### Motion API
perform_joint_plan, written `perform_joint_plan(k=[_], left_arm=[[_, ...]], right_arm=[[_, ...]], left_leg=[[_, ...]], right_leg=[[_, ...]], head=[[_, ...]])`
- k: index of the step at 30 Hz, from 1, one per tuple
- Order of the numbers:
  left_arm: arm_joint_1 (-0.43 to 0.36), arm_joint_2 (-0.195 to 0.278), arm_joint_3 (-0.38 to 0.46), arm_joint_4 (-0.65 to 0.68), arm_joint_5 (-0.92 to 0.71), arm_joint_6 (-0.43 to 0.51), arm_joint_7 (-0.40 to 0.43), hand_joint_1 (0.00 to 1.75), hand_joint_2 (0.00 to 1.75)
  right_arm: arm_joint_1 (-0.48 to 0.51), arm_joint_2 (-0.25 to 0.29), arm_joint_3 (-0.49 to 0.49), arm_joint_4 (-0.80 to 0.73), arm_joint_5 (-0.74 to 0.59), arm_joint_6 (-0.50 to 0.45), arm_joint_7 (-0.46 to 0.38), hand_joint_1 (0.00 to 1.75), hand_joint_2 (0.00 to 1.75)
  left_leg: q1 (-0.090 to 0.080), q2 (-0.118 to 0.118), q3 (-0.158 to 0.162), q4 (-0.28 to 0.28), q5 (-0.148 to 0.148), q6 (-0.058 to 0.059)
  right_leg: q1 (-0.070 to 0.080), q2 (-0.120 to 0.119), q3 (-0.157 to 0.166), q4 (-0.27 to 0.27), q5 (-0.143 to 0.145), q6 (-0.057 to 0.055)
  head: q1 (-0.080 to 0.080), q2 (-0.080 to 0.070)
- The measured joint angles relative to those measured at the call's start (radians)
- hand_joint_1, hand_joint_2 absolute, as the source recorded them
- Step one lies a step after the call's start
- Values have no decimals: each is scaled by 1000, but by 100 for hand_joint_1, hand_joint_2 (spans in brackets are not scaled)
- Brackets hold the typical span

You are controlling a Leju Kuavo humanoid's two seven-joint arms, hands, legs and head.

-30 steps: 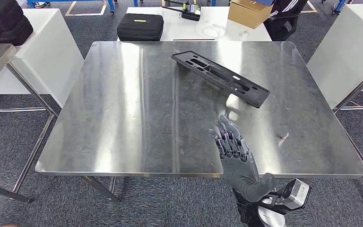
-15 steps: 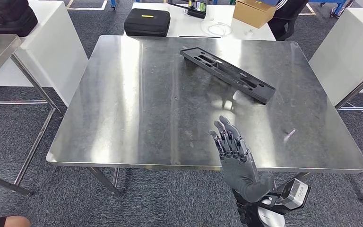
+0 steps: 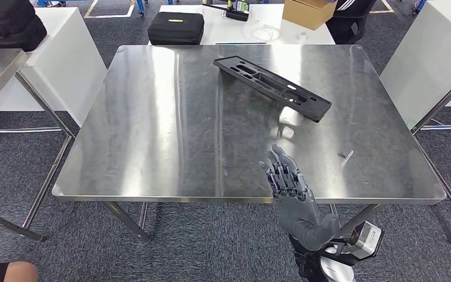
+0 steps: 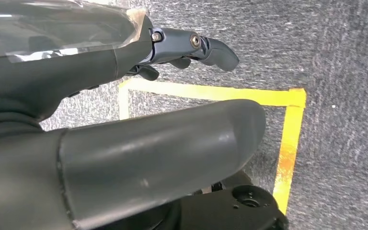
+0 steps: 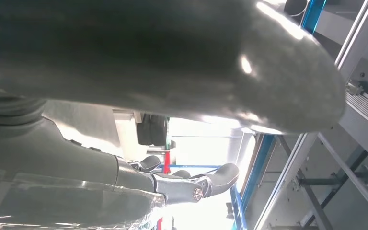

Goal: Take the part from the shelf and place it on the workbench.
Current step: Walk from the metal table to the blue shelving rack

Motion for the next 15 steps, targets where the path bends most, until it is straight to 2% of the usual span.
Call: perform_joint_plan(k=[2, 3, 4, 7, 9, 10, 12, 13, 14, 15], left_arm=[[0, 1, 3, 0, 0, 0, 0, 0, 0], [-1, 1, 4, 0, 0, 0, -1, 0, 0], [-1, 2, 5, 0, 0, 0, -1, 0, 0], [0, 0, 6, 0, 0, 0, -2, 0, 0], [-1, 0, 7, 0, 0, 0, -3, 0, 0], [-1, 1, 9, 0, 0, 0, -4, 0, 0], [-1, 1, 11, 0, 0, -1, -4, 0, 0], [-1, 1, 11, 0, 0, -1, -4, 0, 0], [0, 1, 12, 0, 0, -1, -4, 0, 0], [0, 1, 12, 0, 0, -1, -4, 0, 0]], right_arm=[[-2, 0, 0, 0, 0, -1, 0, 0, 0], [-3, 0, 0, 0, -1, -1, 0, 0, 0], [-5, 0, 0, 0, -1, -1, 0, 0, 0], [-8, 0, 1, 0, -1, -1, 0, 0, 0], [-12, 0, 1, 0, -2, -3, 1, 0, 0], [-14, -1, 1, 1, -2, -4, 3, 0, 0], [-16, -3, 1, 5, -3, -7, 6, 0, 0], [-16, -4, 1, 8, -2, -10, 8, 0, 0], [-16, -5, 1, 11, -1, -13, 10, 0, 0], [-17, -6, 1, 14, 0, -17, 12, 0, 0]], left_leg=[[-1, 0, 81, -143, 55, 7], [-2, 0, 108, -195, 69, 12], [-5, -1, 119, -222, 75, 17], [-9, 0, 111, -230, 85, 37], [-5, 3, 104, -237, 97, 53], [-4, 4, 98, -238, 102, 59], [-5, 5, 83, -237, 112, 63], [-5, 5, 76, -237, 117, 62], [-5, 5, 70, -237, 122, 61], [-4, 4, 65, -237, 127, 58]], right_leg=[[4, 0, -2, 5, 0, 3], [7, 0, -5, 7, 1, 6], [10, 0, -8, 9, 3, 11], [10, 1, -21, 11, 8, 29], [10, 2, -48, 60, -24, 31], [8, 2, -73, 115, -55, 29], [6, 3, -127, 250, -116, 28], [5, 3, -140, 291, -131, 31], [3, 3, -134, 293, -131, 38], [1, 3, -105, 252, -116, 47]], head=[[0, 0], [1, 0], [1, 0], [2, 0], [3, 0], [4, 0], [5, 0], [5, 0], [5, 0], [5, 0]])
